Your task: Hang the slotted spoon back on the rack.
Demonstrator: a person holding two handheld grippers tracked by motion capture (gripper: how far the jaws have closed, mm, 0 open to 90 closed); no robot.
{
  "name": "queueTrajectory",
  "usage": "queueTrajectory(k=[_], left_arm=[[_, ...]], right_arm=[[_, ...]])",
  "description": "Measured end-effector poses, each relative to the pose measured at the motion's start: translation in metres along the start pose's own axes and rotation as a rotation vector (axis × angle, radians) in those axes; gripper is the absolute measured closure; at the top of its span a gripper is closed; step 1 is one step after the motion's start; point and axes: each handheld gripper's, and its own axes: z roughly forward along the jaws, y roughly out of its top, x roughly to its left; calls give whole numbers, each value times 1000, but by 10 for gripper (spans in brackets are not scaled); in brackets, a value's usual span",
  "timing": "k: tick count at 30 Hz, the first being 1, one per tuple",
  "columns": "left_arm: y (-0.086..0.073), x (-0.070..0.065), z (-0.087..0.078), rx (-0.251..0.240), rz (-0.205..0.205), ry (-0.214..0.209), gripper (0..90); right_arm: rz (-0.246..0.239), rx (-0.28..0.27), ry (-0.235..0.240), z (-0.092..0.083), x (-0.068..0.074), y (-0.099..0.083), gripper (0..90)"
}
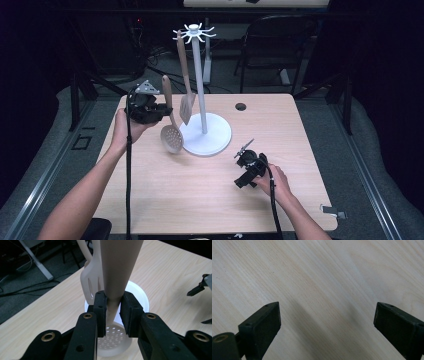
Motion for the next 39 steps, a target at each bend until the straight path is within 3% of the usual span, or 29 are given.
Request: queueTrajectory(k=[18,39], left_arm=[[35,-9,2,-23,47,-13,754],[66,-3,0,-82,11,1,753]], right_arm=[[4,-4,6,0,0,0,70],[-3,6,4,1,-1,0,70]])
